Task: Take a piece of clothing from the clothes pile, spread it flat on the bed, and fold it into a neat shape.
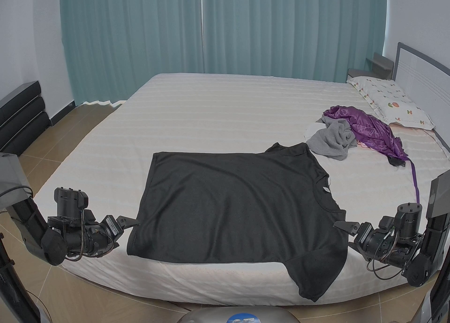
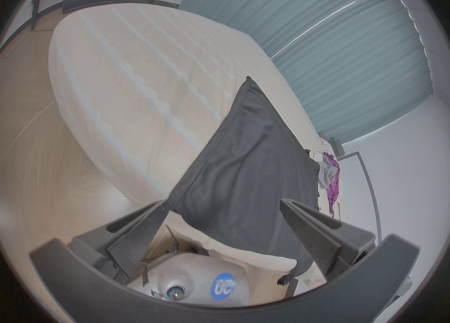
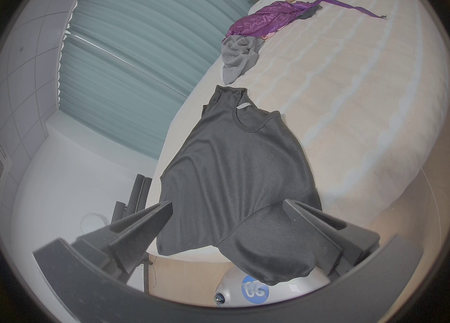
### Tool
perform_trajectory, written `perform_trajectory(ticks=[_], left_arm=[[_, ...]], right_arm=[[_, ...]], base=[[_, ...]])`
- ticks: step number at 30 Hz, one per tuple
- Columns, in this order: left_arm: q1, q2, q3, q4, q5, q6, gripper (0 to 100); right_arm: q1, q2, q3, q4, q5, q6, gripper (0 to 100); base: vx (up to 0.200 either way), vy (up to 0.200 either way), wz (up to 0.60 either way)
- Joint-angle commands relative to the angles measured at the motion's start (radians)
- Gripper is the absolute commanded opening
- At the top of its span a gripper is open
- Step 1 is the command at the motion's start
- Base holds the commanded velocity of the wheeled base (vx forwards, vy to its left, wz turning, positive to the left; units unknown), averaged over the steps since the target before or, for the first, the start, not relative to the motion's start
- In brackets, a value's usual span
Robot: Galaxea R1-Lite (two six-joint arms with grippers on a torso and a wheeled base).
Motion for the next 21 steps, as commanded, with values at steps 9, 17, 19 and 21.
perform_trajectory(ticks=[9,17,19,21], left_arm=[[-0.058,0.186,0.042,-0.13,0.07,0.071,100],[-0.06,0.24,0.028,-0.184,0.123,0.071,100],[-0.06,0.246,0.029,-0.208,0.123,0.069,100],[-0.06,0.257,0.026,-0.224,0.123,0.069,100]], right_arm=[[0.001,0.008,0.018,0.0,0.0,0.0,100],[0.001,0.009,0.018,0.0,0.002,0.0,100],[0.001,0.009,0.018,0.0,0.002,0.0,100],[0.001,0.009,0.018,0.0,0.002,0.0,100]], base=[[0.0,0.0,0.0],[0.0,0.0,0.0],[0.0,0.0,0.0],[0.0,0.0,0.0]])
